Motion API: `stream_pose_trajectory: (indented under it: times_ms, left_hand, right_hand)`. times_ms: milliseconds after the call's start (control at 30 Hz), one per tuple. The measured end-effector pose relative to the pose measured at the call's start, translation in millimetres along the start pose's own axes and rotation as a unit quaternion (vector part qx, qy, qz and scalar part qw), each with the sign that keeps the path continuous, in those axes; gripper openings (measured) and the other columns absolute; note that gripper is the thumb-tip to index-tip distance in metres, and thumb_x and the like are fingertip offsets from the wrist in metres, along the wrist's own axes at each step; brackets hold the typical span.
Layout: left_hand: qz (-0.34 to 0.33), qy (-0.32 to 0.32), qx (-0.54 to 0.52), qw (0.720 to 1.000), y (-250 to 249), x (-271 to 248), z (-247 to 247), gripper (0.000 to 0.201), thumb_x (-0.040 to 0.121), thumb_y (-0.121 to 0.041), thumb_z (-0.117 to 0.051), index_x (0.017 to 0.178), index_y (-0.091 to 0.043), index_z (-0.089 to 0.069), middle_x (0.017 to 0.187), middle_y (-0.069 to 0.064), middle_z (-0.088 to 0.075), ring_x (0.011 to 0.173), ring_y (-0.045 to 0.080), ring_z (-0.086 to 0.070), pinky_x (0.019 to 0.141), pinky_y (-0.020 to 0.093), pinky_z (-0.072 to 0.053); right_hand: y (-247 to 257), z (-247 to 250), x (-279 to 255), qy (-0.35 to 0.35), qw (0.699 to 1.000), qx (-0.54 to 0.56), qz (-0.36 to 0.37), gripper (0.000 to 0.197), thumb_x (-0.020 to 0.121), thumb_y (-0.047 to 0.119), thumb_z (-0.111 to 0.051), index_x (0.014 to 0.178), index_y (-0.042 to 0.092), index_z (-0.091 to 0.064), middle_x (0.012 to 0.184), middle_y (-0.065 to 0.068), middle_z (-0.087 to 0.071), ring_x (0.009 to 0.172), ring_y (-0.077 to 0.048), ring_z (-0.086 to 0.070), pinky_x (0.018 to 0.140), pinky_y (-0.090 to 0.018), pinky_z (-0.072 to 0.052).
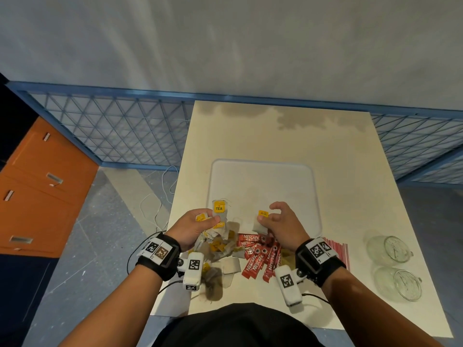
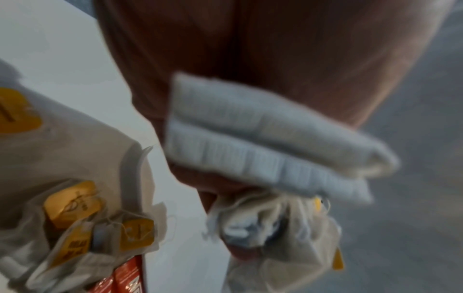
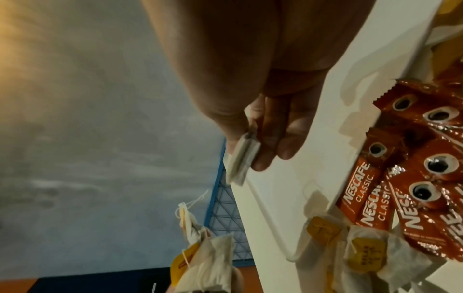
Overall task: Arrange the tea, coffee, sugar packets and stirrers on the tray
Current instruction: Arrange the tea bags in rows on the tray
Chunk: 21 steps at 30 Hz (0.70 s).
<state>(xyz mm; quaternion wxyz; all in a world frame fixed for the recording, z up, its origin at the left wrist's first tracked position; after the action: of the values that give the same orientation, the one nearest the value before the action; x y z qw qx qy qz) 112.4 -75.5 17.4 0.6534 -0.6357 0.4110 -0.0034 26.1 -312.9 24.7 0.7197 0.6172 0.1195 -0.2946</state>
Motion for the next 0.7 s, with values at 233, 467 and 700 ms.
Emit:
stream_pose_trajectory:
  times_ms: [233,467,700]
  left_hand:
    - [-0.015,-0.018,0.035,0.999,4,4,0,0.010,0.089,-0.022,-0.075,0.084,-0.016,-0.069,0.093,-0.002,-0.074,0.089,0.013,-0.067,0.089,0.029,-0.046]
    - [-0.056,-0.025,0.119,0.991,-9,5,-20,0.019,0.090,-0.024,-0.074,0.089,-0.006,-0.069,0.092,-0.007,-0.073,0.085,0.003,-0.065,0.079,0.013,-0.046]
    - [-0.076,-0.069,0.114,0.988,-21,9,-37,0.016,0.091,-0.020,-0.073,0.078,-0.028,-0.075,0.090,0.000,-0.078,0.081,0.014,-0.071,0.085,0.038,-0.056]
  right_hand:
    - [18,-2,-3,0.012,0.996,-0.043,0.074,0.024,0.092,0.013,-0.072,0.111,0.027,-0.071,0.104,-0.001,-0.072,0.091,-0.016,-0.070,0.086,-0.029,-0.058]
    - [32,-1,-8,-0.030,0.989,-0.080,0.116,0.019,0.092,0.013,-0.072,0.093,0.032,-0.077,0.098,0.014,-0.073,0.091,-0.003,-0.067,0.087,-0.027,-0.055]
    - [51,-8,-9,-0.070,0.982,-0.082,0.155,0.007,0.090,0.020,-0.076,0.095,0.021,-0.081,0.121,0.009,-0.060,0.111,-0.002,-0.055,0.079,-0.003,-0.040]
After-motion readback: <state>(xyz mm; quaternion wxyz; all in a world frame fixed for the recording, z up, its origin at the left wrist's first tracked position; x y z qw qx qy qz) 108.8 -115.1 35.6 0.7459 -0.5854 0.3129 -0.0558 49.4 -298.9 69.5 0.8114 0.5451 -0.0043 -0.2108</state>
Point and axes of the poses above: each hand's wrist, its own x-axis towards the middle knuckle, its own z-axis out of the back of the hand, y = z × x, the point moved 9 cm from there along x, towards the middle knuckle
